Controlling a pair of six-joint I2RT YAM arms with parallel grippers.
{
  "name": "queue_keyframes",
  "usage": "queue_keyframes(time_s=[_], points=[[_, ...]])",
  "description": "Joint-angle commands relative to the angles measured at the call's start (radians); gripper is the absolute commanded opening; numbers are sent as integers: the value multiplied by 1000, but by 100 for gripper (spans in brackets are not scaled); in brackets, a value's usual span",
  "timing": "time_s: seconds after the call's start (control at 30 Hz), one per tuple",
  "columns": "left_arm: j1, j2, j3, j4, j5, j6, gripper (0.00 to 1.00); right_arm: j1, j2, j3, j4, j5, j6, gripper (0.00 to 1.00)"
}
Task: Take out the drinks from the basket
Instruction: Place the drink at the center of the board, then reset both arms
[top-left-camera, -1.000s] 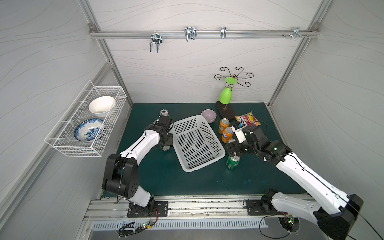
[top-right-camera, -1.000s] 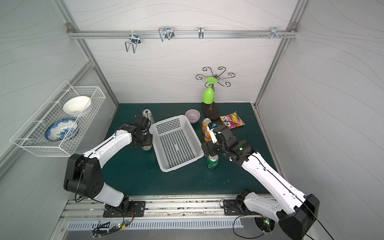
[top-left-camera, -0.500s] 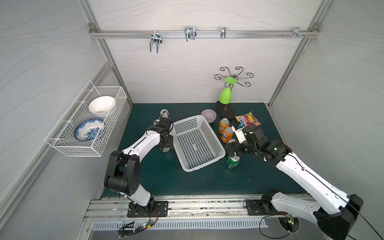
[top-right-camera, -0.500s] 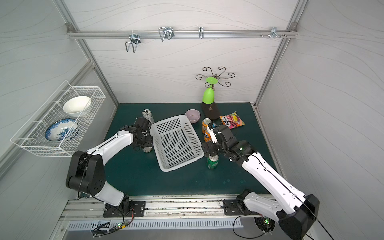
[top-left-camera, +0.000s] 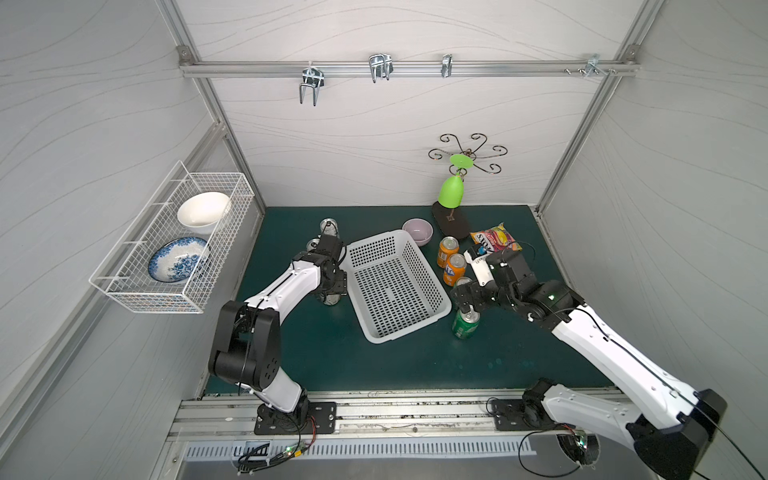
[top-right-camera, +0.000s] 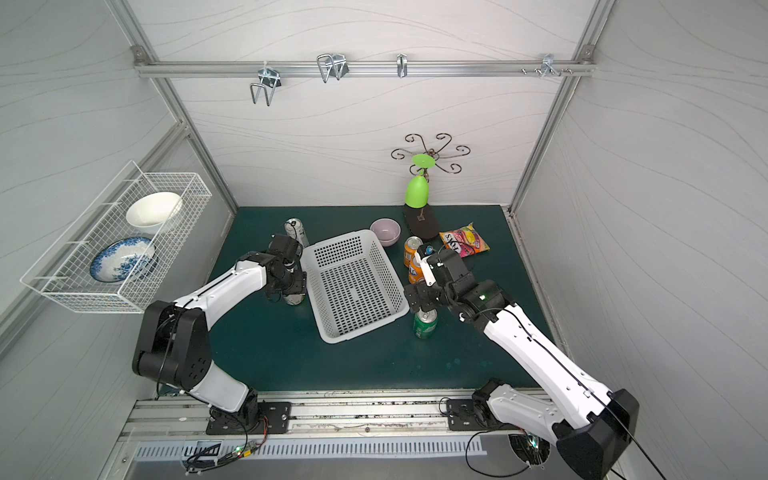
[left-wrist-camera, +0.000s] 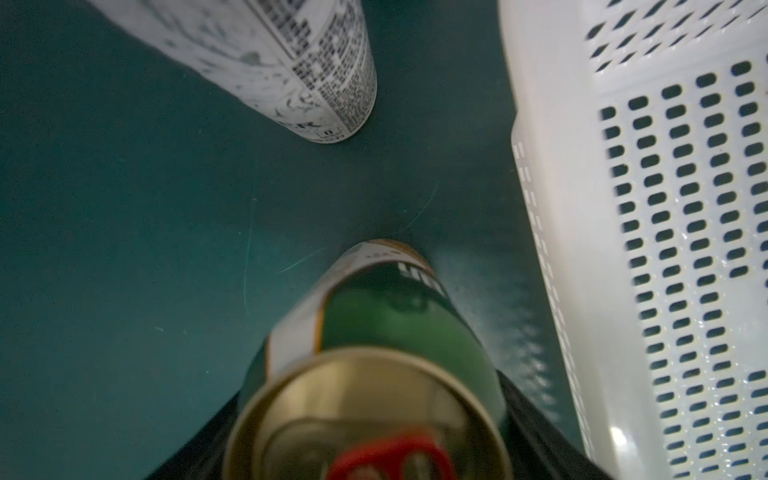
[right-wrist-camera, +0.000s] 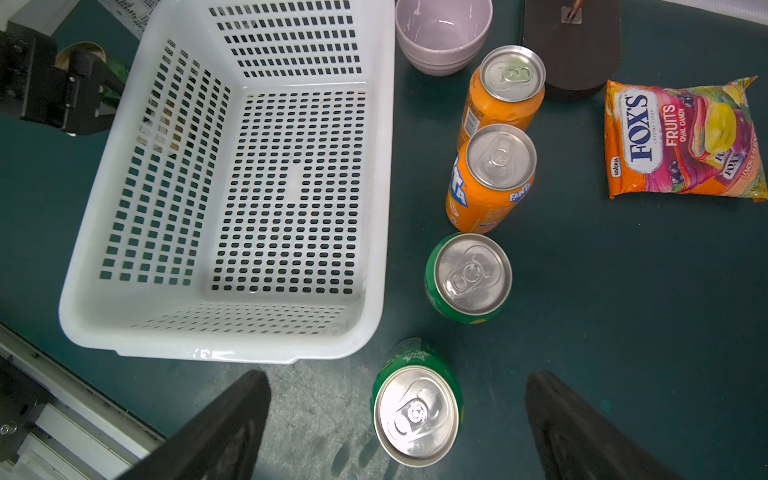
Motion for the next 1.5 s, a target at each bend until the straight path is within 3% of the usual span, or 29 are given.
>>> queue_keyframes(time_s=[0.0,0.23,0.43,0.7,0.83,1.07,1.37,1.47], points=[[3,-67,59,-25,5,-8,83,-44,-12,15,17,-36,-16,99],[9,-182,104,-96,-21,-4,94,-166,-25,56,30,-66,-45,99],[49,-365,73,-54,-69,-13,98,-344,-78,34,117,-101,-37,99],[131,-611,-194,269,-269,-54,98,-611,-135,-166,355,-110,46,99],[191,-685,-365,491,-302,-73,99,-690,-133,-308,509,-106,47,99],[264,-638,-569,826,-307,-8,99,-706,-50,-576,858,-42,-15,99],[351,-465,-679,1178,-328,59,99,-702,198,-652,1203,-106,-15,99],[359,-388,-684,1261,-281,84,99,-683,272,-656,1320,-116,-34,99]])
